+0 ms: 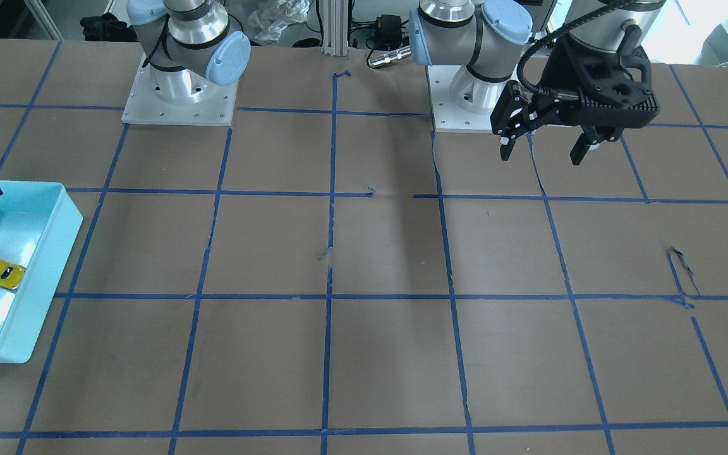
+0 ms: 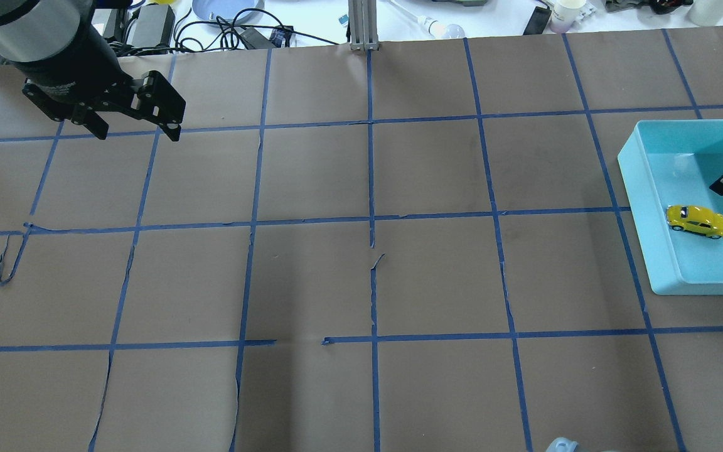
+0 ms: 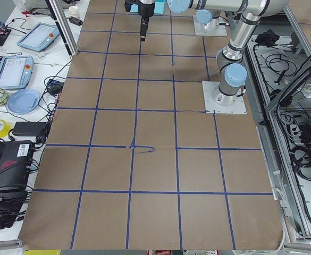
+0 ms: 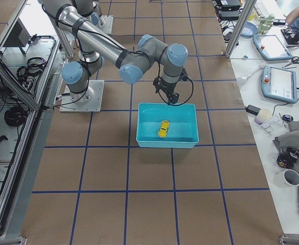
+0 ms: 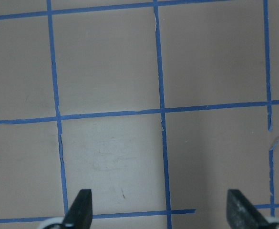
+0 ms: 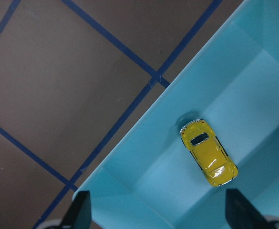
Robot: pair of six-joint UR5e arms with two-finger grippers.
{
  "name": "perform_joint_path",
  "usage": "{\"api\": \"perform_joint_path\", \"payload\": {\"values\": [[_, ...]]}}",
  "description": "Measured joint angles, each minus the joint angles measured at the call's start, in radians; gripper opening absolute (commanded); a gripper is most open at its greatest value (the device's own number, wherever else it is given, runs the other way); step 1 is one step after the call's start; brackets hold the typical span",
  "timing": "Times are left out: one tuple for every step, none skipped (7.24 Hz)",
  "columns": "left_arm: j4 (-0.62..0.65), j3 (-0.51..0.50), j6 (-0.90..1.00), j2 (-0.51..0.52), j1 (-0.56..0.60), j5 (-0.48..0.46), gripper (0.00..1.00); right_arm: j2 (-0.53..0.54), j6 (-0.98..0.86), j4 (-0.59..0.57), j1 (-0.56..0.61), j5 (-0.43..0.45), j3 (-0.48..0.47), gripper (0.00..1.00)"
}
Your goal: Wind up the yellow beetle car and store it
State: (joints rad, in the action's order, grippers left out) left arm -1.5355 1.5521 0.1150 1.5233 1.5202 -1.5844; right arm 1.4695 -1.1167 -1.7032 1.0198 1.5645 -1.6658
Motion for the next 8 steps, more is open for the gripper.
{"api": "perform_joint_path", "payload": {"values": [[0.000, 0.001, 0.000, 0.000, 0.000, 0.000, 1.00, 0.044, 0.253, 0.014, 0.044, -0.004, 0.030, 1.00], [0.000, 0.001, 0.000, 0.000, 0.000, 0.000, 1.00, 0.070, 0.479, 0.028, 0.084, -0.004, 0.056, 1.00], [0.000, 0.002, 0.000, 0.000, 0.000, 0.000, 1.00, 0.092, 0.670, 0.045, 0.121, -0.003, 0.070, 1.00], [0.000, 0.002, 0.000, 0.000, 0.000, 0.000, 1.00, 0.109, 0.832, 0.055, 0.165, 0.000, 0.074, 1.00], [0.000, 0.003, 0.000, 0.000, 0.000, 0.000, 1.00, 0.119, 0.959, 0.060, 0.223, 0.005, 0.075, 1.00], [0.000, 0.003, 0.000, -0.001, 0.000, 0.000, 1.00, 0.125, 1.065, 0.067, 0.293, 0.009, 0.075, 1.00], [0.000, 0.003, 0.000, -0.001, 0.000, 0.001, 1.00, 0.130, 1.144, 0.086, 0.357, 0.011, 0.076, 1.00], [0.000, 0.003, 0.000, -0.001, 0.000, 0.001, 1.00, 0.136, 1.195, 0.110, 0.410, 0.012, 0.075, 1.00]]}}
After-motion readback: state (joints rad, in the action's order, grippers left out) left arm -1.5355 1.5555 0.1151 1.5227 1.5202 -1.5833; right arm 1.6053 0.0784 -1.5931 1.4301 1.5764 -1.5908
